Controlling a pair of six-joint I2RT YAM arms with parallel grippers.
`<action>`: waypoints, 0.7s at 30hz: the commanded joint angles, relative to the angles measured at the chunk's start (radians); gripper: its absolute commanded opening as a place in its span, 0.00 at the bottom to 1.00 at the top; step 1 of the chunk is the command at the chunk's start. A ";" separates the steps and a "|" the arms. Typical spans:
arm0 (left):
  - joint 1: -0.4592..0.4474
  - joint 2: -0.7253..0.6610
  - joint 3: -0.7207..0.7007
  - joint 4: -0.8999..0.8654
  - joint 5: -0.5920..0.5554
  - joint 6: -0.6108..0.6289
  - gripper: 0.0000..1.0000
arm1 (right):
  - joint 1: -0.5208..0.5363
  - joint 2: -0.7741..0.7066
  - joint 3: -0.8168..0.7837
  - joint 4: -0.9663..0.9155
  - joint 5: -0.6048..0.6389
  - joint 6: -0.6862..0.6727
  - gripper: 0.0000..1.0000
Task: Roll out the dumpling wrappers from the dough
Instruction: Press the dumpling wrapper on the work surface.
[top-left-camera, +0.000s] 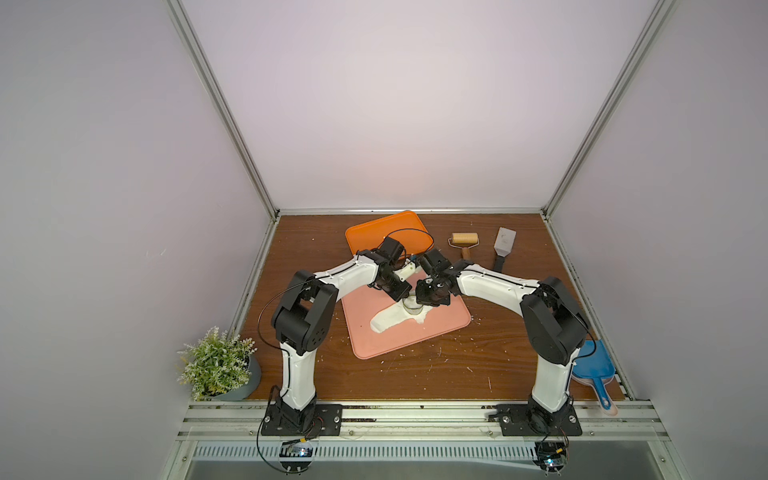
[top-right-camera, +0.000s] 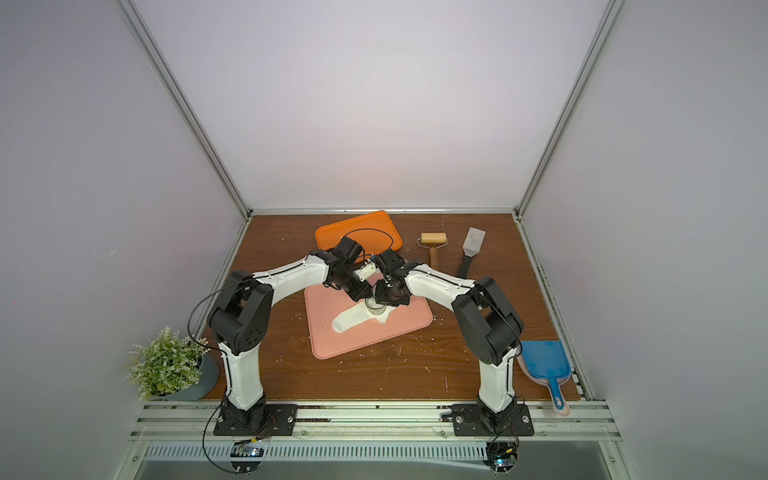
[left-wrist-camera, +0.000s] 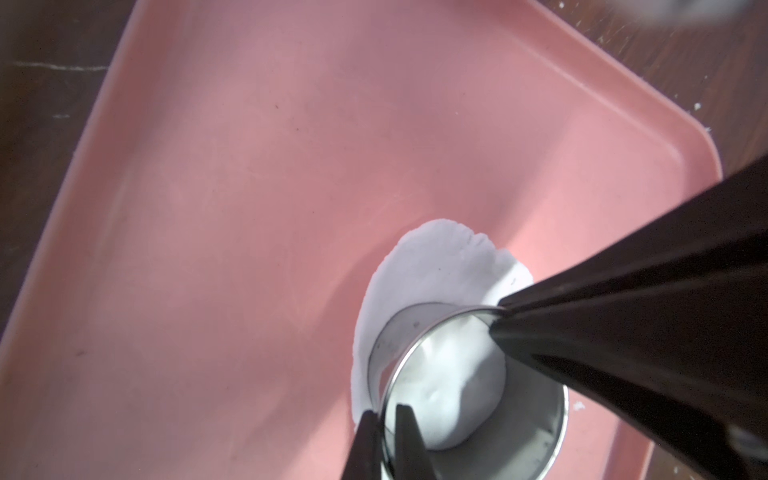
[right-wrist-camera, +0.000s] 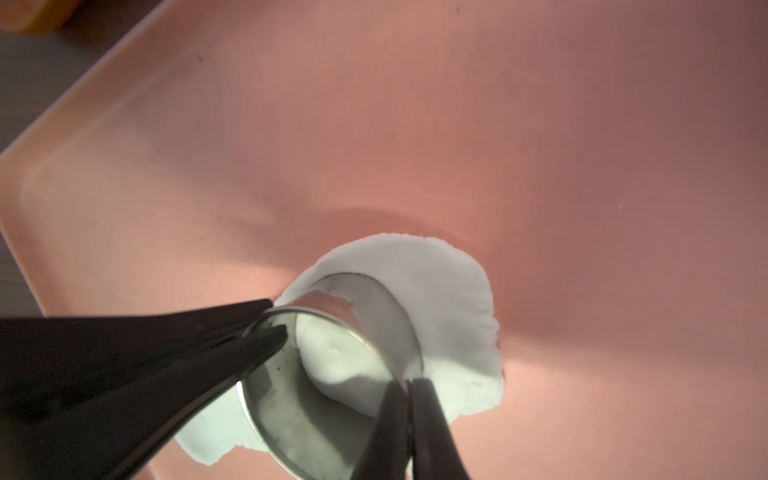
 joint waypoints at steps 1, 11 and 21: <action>-0.023 0.233 -0.068 -0.302 -0.212 0.084 0.00 | 0.022 0.077 -0.093 0.051 0.084 0.017 0.00; -0.023 0.306 0.015 -0.304 -0.224 0.084 0.00 | 0.134 0.022 -0.222 0.146 -0.036 0.168 0.00; -0.027 0.206 -0.159 -0.310 -0.214 0.121 0.00 | -0.010 0.083 -0.112 0.094 0.007 0.065 0.00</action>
